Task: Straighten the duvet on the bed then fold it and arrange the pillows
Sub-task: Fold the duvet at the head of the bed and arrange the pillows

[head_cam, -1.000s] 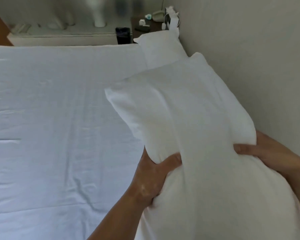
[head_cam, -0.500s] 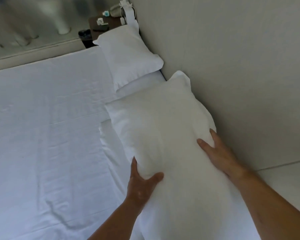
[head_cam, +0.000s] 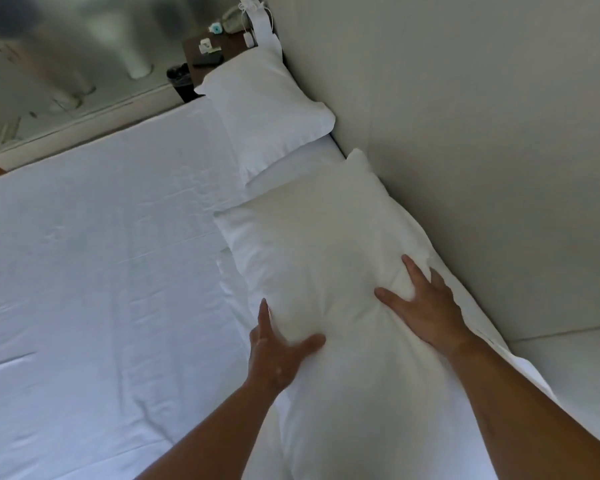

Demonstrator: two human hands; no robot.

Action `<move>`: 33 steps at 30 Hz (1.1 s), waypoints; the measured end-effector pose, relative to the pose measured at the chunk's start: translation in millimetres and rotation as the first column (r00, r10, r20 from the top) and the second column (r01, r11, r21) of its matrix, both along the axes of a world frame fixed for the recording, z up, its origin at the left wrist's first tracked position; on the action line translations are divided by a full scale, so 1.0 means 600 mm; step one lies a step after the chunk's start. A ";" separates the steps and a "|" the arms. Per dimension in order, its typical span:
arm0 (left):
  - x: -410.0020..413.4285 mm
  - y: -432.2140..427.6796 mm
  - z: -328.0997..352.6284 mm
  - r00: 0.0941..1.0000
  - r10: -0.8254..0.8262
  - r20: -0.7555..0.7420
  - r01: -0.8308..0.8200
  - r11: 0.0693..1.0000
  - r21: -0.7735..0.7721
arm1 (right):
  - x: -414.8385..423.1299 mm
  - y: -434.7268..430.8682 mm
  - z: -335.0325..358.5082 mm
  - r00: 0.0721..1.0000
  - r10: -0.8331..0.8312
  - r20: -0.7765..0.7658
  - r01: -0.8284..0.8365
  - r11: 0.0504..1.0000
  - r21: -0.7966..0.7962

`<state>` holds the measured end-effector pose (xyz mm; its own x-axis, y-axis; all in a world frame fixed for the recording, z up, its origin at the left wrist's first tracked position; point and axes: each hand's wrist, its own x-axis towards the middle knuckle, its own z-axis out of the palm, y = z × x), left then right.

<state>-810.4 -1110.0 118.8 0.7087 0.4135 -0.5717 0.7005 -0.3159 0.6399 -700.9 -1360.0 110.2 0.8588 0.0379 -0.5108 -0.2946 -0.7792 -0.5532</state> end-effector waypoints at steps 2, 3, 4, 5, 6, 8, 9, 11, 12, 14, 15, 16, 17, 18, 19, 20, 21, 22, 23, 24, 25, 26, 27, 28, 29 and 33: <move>0.026 0.021 0.011 0.998 -0.020 0.054 0.019 1.000 0.025 | 0.004 0.017 0.016 0.998 0.028 0.053 -0.025 0.998 -0.057; 0.041 0.034 0.016 0.996 -0.047 0.075 0.044 0.998 0.039 | 0.005 0.030 0.022 0.996 0.050 0.079 -0.044 0.996 -0.080; 0.057 0.049 0.018 0.992 -0.083 0.090 0.079 0.996 0.053 | 0.004 0.046 0.028 0.992 0.076 0.098 -0.065 0.992 -0.105; 0.075 0.065 0.019 0.987 -0.131 0.097 0.124 0.990 0.074 | 0.003 0.064 0.032 0.989 0.095 0.110 -0.080 0.988 -0.129; 0.093 0.082 0.017 0.978 -0.187 0.097 0.178 0.979 0.097 | 0.002 0.081 0.037 0.989 0.098 0.113 -0.080 0.985 -0.152; 0.132 0.117 0.008 0.955 -0.289 0.070 0.278 0.951 0.136 | 0.009 0.114 0.042 0.992 0.079 0.102 -0.057 0.979 -0.197; 0.152 0.136 -0.001 0.943 -0.327 0.059 0.315 0.937 0.149 | 0.017 0.131 0.044 0.993 0.074 0.095 -0.050 0.972 -0.227; 0.203 0.173 -0.026 0.920 -0.387 0.067 0.370 0.911 0.184 | 0.048 0.168 0.040 0.992 0.077 0.098 -0.045 0.955 -0.295; 0.235 0.193 -0.044 0.908 -0.412 0.082 0.388 0.897 0.210 | 0.073 0.189 0.035 0.990 0.091 0.112 -0.050 0.945 -0.325; 0.306 0.237 -0.087 0.891 -0.440 0.112 0.403 0.880 0.252 | 0.135 0.240 0.022 0.979 0.159 0.129 -0.101 0.923 -0.372; 0.341 0.257 -0.108 0.886 -0.447 0.118 0.404 0.873 0.274 | 0.167 0.267 0.013 0.971 0.199 0.129 -0.135 0.912 -0.388; 0.380 0.277 -0.129 0.886 -0.446 0.126 0.396 0.870 0.294 | 0.202 0.295 0.003 0.963 0.231 0.135 -0.162 0.905 -0.394; 0.422 0.297 -0.150 0.891 -0.436 0.127 0.382 0.870 0.311 | 0.239 0.322 -0.008 0.955 0.263 0.138 -0.189 0.896 -0.401; 0.467 0.318 -0.172 0.901 -0.416 0.124 0.364 0.879 0.309 | 0.276 0.349 -0.020 0.947 0.292 0.134 -0.216 0.887 -0.407; 0.515 0.342 -0.194 0.915 -0.387 0.115 0.343 0.895 0.286 | 0.312 0.377 -0.034 0.940 0.317 0.125 -0.242 0.878 -0.412; 0.559 0.365 -0.216 0.934 -0.344 0.100 0.313 0.919 0.242 | 0.347 0.404 -0.050 0.933 0.340 0.116 -0.265 0.870 -0.416; 0.603 0.389 -0.241 0.950 -0.298 0.089 0.276 0.940 0.199 | 0.379 0.430 -0.069 0.927 0.355 0.117 -0.279 0.866 -0.416; 0.642 0.411 -0.263 0.961 -0.268 0.071 0.252 0.950 0.185 | 0.408 0.454 -0.090 0.922 0.367 0.123 -0.289 0.863 -0.414; 0.673 0.432 -0.280 0.965 -0.260 0.041 0.247 0.948 0.201 | 0.431 0.476 -0.109 0.919 0.373 0.126 -0.295 0.864 -0.407; 0.700 0.450 -0.296 0.958 -0.287 0.002 0.278 0.927 0.253 | 0.450 0.495 -0.130 0.920 0.370 0.130 -0.295 0.871 -0.392; 0.721 0.466 -0.314 0.937 -0.344 -0.053 0.342 0.881 0.326 | 0.466 0.510 -0.150 0.922 0.362 0.137 -0.291 0.882 -0.371; 0.740 0.480 -0.333 0.905 -0.408 -0.123 0.422 0.818 0.391 | 0.481 0.521 -0.169 0.924 0.353 0.147 -0.286 0.893 -0.347; 0.760 0.493 -0.353 0.873 -0.453 -0.181 0.483 0.753 0.446 | 0.493 0.530 -0.186 0.926 0.341 0.164 -0.277 0.906 -0.319; 0.779 0.505 -0.374 0.853 -0.471 -0.225 0.517 0.702 0.491 | 0.501 0.533 -0.201 0.929 0.322 0.184 -0.262 0.921 -0.289; 0.796 0.515 -0.395 0.842 -0.473 -0.260 0.534 0.660 0.528 | 0.507 0.535 -0.215 0.933 0.303 0.196 -0.247 0.932 -0.263; 0.852 0.536 -0.464 0.852 -0.448 -0.270 0.516 0.637 0.572 | 0.508 0.528 -0.266 0.952 0.274 0.137 -0.229 0.933 -0.279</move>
<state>-299.4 -788.4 -159.4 0.8658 0.3043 -0.3973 0.3799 -0.9164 0.1260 -395.9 -1043.5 -49.1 0.9131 0.1514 -0.3786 0.0108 -0.9371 -0.3488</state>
